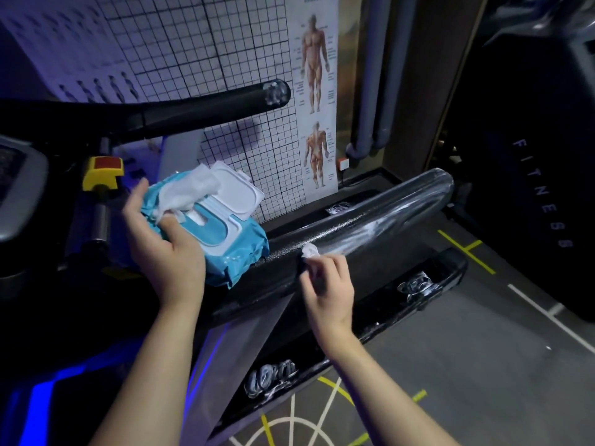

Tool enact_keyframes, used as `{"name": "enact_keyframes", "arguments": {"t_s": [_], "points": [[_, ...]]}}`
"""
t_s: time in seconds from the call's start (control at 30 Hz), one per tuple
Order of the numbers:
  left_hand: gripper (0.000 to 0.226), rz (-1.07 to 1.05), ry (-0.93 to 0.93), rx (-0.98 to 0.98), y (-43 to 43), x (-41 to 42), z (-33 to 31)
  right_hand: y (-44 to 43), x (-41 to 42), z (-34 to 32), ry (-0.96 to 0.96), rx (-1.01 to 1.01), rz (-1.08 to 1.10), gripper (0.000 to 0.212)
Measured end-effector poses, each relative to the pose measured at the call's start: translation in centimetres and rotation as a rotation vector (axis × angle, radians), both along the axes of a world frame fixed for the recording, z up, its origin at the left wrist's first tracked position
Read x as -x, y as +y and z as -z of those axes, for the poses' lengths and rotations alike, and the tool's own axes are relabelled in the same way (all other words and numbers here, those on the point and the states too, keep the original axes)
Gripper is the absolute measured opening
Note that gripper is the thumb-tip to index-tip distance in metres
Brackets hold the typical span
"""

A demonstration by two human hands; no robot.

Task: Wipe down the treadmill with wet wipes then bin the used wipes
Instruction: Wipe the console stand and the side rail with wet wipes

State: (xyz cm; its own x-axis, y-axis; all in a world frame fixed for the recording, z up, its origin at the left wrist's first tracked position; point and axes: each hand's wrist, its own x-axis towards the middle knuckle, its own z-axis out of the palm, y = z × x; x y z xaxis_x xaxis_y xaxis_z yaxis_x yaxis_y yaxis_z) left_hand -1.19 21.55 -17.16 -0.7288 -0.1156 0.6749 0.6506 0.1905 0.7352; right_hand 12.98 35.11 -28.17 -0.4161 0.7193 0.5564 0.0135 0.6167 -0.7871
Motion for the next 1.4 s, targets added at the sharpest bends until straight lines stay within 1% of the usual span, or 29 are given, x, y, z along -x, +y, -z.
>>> {"name": "enact_keyframes", "arguments": {"t_s": [0.1, 0.2, 0.27, 0.3, 0.4, 0.5, 0.57, 0.63, 0.67, 0.77, 0.9, 1.07, 1.17, 1.23, 1.3, 1.4], "points": [[0.053, 0.007, -0.005, -0.001, 0.0, -0.1, -0.1, 0.7, 0.6, -0.2, 0.053, 0.057, 0.067, 0.021], [0.052, -0.012, 0.007, 0.005, 0.1, -0.3, -0.3, 4.2, 0.2, -0.1, 0.043, 0.095, 0.218, 0.017], [0.052, -0.007, 0.006, 0.005, 0.1, -0.1, -0.2, 7.4, -0.3, 0.3, 0.020, 0.199, 0.337, 0.013], [0.053, 0.002, 0.000, 0.001, 0.1, 0.0, -0.2, 8.8, -0.6, 0.4, 0.002, 0.249, 0.361, 0.013], [0.054, 0.021, -0.019, -0.007, 0.0, 0.3, 0.0, 10.7, -1.7, -0.1, -0.072, 0.300, 0.334, 0.014], [0.054, 0.029, -0.018, -0.011, 0.0, 0.1, 0.0, 8.9, -2.5, -1.3, 0.036, 0.347, 0.310, 0.018], [0.054, 0.024, -0.010, -0.014, 0.1, 0.0, -0.1, 6.7, -2.3, -1.5, 0.053, 0.274, 0.196, 0.020], [0.054, 0.022, -0.005, -0.012, 0.1, -0.2, -0.2, 4.9, -1.6, -1.1, -0.014, 0.124, 0.060, 0.018], [0.054, 0.024, 0.001, -0.008, 0.2, -0.2, -0.2, 4.7, -1.2, -0.9, -0.031, 0.083, 0.040, 0.017], [0.054, 0.027, 0.006, -0.016, 1.1, -0.9, -0.4, 6.4, -0.5, -0.8, 0.002, 0.112, 0.133, 0.018], [0.054, 0.045, -0.002, -0.034, 3.5, -2.3, -0.8, 12.3, -1.3, -1.4, 0.010, 0.198, 0.250, 0.017], [0.054, 0.072, 0.021, -0.035, 7.2, -3.6, -1.7, 18.0, -3.1, -1.5, -0.045, 0.219, 0.249, 0.012], [0.054, 0.083, 0.029, -0.018, 9.3, -4.2, -2.5, 19.5, -4.3, -1.6, -0.042, 0.267, 0.233, 0.010], [0.054, 0.088, 0.020, 0.023, 10.7, -4.2, -3.0, 19.0, -5.0, -1.7, -0.010, 0.217, 0.200, 0.010], [0.054, 0.099, 0.005, 0.062, 12.0, -4.2, -3.2, 18.1, -5.4, -1.4, 0.020, 0.119, 0.111, 0.011], [0.053, 0.131, -0.041, 0.082, 14.4, -4.3, -3.3, 18.2, -4.6, -0.8, -0.041, -0.023, 0.000, 0.017]]}}
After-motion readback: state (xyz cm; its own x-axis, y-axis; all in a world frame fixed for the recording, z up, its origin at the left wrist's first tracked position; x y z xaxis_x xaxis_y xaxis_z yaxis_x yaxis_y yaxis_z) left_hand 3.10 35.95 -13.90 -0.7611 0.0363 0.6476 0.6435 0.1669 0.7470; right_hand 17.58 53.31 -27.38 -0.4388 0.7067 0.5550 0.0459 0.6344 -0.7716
